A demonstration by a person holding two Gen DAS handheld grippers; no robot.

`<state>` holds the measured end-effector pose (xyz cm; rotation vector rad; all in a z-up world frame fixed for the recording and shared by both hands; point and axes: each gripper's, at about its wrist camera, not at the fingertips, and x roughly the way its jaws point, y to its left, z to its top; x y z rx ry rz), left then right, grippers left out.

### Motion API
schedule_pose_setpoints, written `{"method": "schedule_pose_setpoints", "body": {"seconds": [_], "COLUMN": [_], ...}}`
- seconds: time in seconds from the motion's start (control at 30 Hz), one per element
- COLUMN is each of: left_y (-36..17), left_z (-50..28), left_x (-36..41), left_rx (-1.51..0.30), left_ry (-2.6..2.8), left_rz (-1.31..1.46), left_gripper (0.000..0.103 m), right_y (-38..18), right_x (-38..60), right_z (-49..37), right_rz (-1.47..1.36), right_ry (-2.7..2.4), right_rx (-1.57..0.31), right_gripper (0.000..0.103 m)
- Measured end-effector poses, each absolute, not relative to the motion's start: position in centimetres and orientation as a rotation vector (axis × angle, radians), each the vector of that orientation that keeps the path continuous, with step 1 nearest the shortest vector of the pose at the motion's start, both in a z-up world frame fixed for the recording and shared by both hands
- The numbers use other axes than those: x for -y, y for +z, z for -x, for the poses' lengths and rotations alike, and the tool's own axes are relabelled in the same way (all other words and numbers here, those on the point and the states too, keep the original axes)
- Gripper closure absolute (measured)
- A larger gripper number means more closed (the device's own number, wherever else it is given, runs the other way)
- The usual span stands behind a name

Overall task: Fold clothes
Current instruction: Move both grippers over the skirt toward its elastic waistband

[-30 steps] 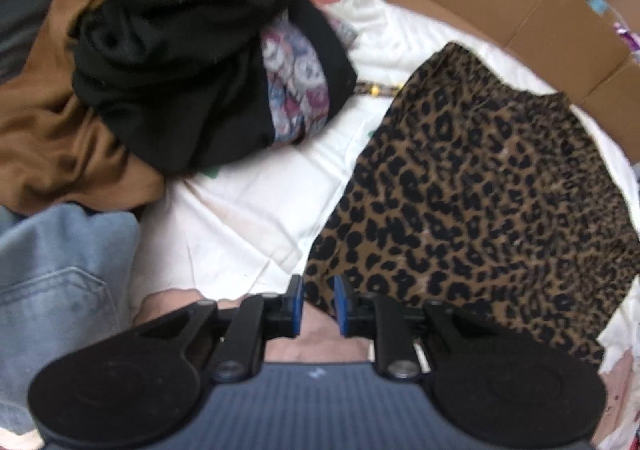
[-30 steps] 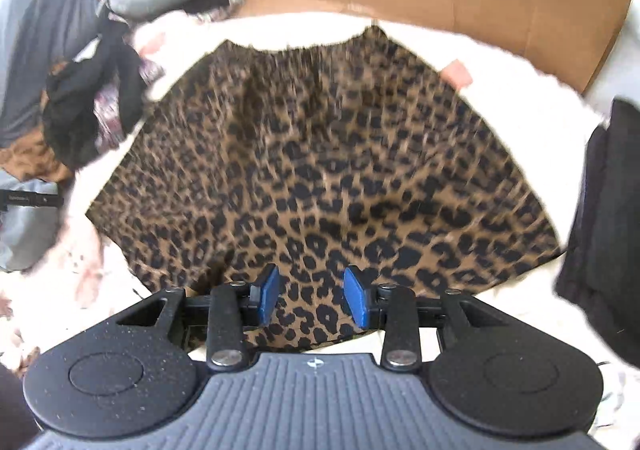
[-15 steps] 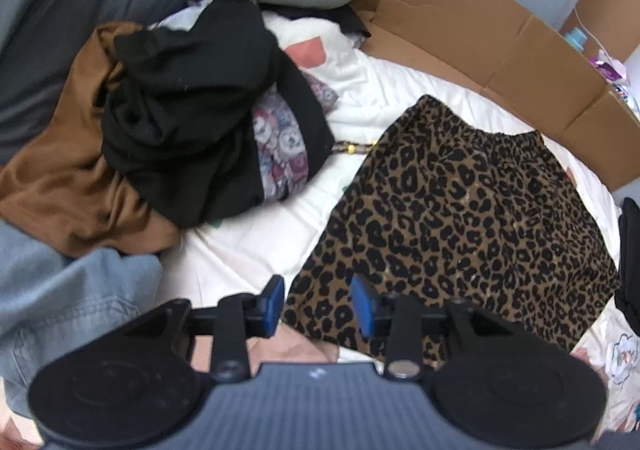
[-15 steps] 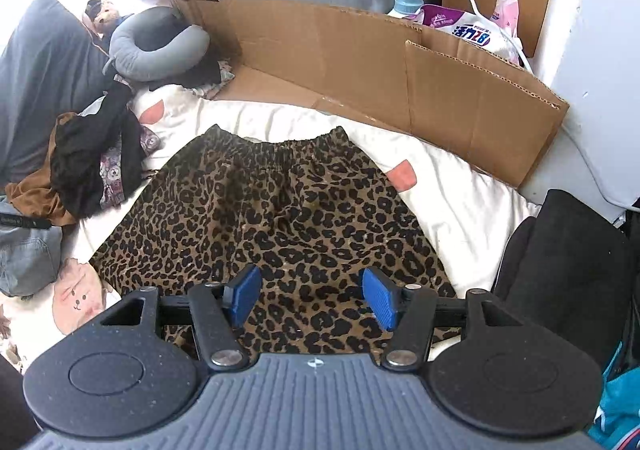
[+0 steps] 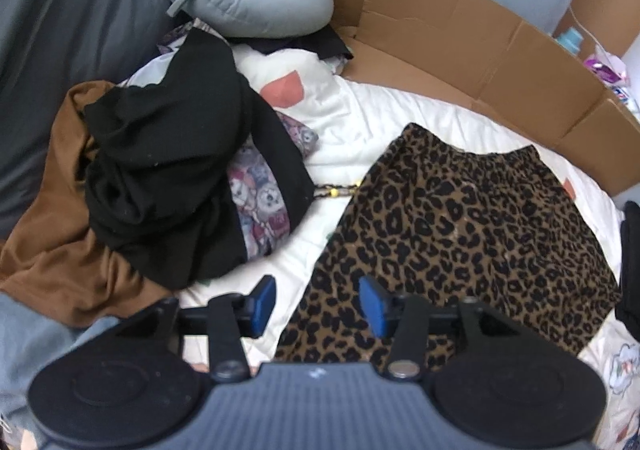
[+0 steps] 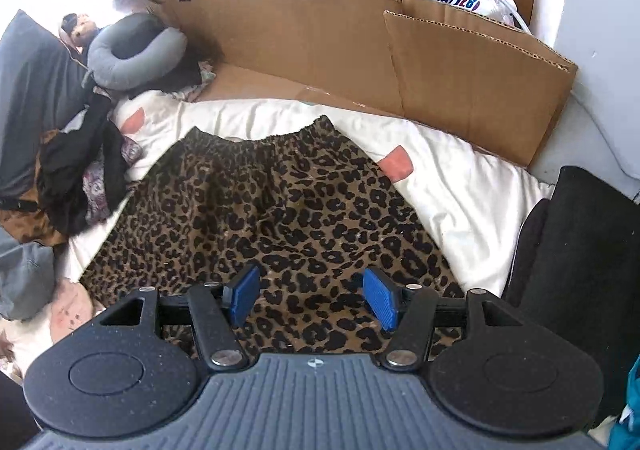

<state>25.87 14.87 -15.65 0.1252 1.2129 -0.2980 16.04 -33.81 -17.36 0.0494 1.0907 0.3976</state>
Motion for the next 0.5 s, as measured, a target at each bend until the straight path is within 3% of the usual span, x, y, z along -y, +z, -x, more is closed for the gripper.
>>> {"method": "schedule_pose_setpoints", "body": {"seconds": [0.5], "left_y": [-22.8], "left_z": [-28.7], "left_x": [-8.2], "left_rx": [-1.229], "left_ry": [-0.369], "left_rz": [-0.136], "left_gripper": [0.047], "right_y": [-27.1], "right_x": [31.3], "right_z": [-19.3], "right_rz": [-0.071], "right_ry": [0.392], "right_rx": [-1.107], "right_gripper": [0.037]}}
